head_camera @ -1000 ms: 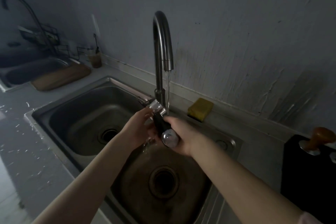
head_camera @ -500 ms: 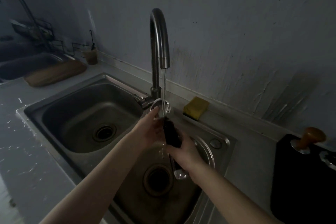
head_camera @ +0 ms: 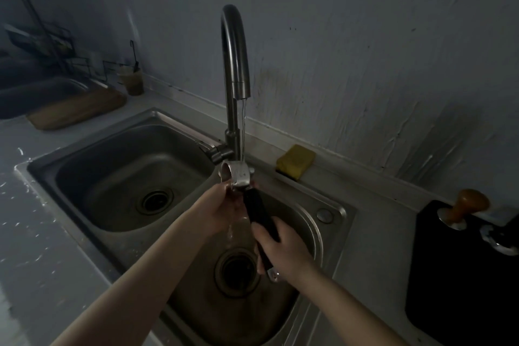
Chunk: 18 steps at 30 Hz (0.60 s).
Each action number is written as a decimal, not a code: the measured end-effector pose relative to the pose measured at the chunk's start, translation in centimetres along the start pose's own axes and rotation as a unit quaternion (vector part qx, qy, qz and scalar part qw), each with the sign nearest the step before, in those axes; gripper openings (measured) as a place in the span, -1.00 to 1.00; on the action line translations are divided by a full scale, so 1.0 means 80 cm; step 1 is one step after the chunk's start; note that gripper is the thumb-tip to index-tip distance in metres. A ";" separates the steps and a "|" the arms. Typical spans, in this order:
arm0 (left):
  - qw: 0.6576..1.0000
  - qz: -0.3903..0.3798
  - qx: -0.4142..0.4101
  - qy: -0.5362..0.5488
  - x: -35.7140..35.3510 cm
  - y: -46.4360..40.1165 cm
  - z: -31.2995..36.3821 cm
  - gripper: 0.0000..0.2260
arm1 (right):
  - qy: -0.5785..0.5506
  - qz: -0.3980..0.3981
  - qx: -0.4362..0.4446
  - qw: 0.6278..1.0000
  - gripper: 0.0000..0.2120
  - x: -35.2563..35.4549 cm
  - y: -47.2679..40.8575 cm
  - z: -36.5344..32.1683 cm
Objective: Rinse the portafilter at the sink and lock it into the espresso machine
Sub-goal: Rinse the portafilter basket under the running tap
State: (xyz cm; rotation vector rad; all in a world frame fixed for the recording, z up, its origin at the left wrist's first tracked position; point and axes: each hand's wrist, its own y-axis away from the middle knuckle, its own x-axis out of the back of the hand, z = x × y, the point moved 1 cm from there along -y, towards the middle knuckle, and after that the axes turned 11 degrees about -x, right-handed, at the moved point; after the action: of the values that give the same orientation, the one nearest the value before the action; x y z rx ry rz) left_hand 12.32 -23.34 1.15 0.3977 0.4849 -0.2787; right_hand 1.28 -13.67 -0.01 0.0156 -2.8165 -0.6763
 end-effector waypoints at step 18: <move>0.978 0.070 -0.048 -0.191 0.017 -0.007 0.012 -0.79 | -0.068 -0.001 -0.054 0.996 -0.74 0.006 0.013 -0.007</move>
State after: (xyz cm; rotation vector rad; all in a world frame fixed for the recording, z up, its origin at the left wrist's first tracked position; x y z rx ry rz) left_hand 13.62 -24.44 1.07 0.2738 0.0905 -0.1882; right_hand 0.98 -13.01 1.08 -0.0474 -2.9039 -0.8594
